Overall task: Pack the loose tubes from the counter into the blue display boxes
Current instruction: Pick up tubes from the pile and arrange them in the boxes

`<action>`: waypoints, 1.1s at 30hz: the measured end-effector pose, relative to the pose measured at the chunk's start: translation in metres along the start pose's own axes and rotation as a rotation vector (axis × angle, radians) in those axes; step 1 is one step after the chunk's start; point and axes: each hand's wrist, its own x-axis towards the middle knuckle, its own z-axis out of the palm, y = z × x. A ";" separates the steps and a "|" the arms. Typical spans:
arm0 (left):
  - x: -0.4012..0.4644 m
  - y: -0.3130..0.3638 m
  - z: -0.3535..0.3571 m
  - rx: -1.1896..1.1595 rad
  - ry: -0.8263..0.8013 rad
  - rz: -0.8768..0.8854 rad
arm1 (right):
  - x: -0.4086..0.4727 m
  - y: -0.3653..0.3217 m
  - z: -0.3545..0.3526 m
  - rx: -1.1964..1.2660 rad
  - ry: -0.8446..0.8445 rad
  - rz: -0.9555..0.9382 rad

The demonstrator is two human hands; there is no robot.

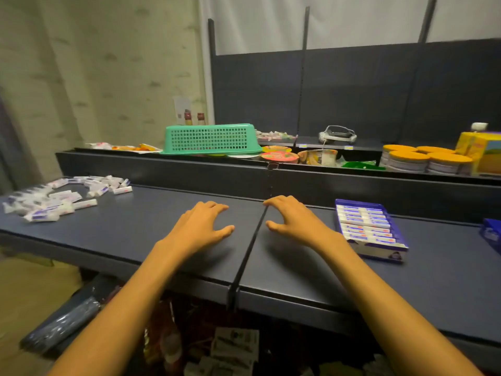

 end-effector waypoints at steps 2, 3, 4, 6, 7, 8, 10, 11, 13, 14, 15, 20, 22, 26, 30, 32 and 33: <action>-0.022 -0.040 -0.012 0.019 -0.004 -0.036 | 0.018 -0.039 0.018 -0.015 -0.020 -0.042; -0.033 -0.062 -0.017 0.026 -0.007 -0.052 | 0.026 -0.060 0.027 -0.014 -0.029 -0.061; -0.045 -0.084 -0.022 0.031 -0.008 -0.068 | 0.035 -0.082 0.036 -0.008 -0.035 -0.078; -0.069 -0.129 -0.031 0.027 -0.007 -0.098 | 0.052 -0.125 0.055 0.008 -0.045 -0.105; -0.081 -0.151 -0.034 0.026 -0.008 -0.112 | 0.061 -0.146 0.064 0.019 -0.048 -0.119; -0.092 -0.172 -0.037 0.027 -0.012 -0.126 | 0.069 -0.165 0.073 0.030 -0.048 -0.130; -0.112 -0.212 -0.045 0.022 -0.021 -0.163 | 0.088 -0.202 0.086 0.042 -0.060 -0.152; -0.120 -0.231 -0.050 0.017 -0.018 -0.183 | 0.097 -0.219 0.092 0.042 -0.068 -0.164; -0.134 -0.268 -0.058 0.014 -0.007 -0.221 | 0.117 -0.251 0.103 0.044 -0.071 -0.182; -0.138 -0.284 -0.061 0.014 -0.001 -0.241 | 0.127 -0.265 0.107 0.047 -0.069 -0.188; -0.142 -0.299 -0.062 0.014 0.005 -0.259 | 0.137 -0.277 0.113 0.048 -0.070 -0.194; -0.152 -0.364 -0.056 0.005 0.014 -0.294 | 0.182 -0.319 0.143 0.040 -0.109 -0.225; -0.149 -0.388 -0.054 0.000 0.013 -0.306 | 0.201 -0.328 0.154 0.048 -0.116 -0.221; -0.128 -0.432 -0.053 0.007 0.018 -0.309 | 0.241 -0.340 0.174 0.061 -0.107 -0.218; -0.097 -0.472 -0.051 -0.056 0.024 -0.299 | 0.282 -0.344 0.187 0.079 -0.091 -0.207; -0.077 -0.488 -0.053 -0.066 0.021 -0.286 | 0.301 -0.344 0.192 0.093 -0.083 -0.185; -0.067 -0.496 -0.053 -0.073 0.022 -0.286 | 0.309 -0.344 0.194 0.102 -0.078 -0.170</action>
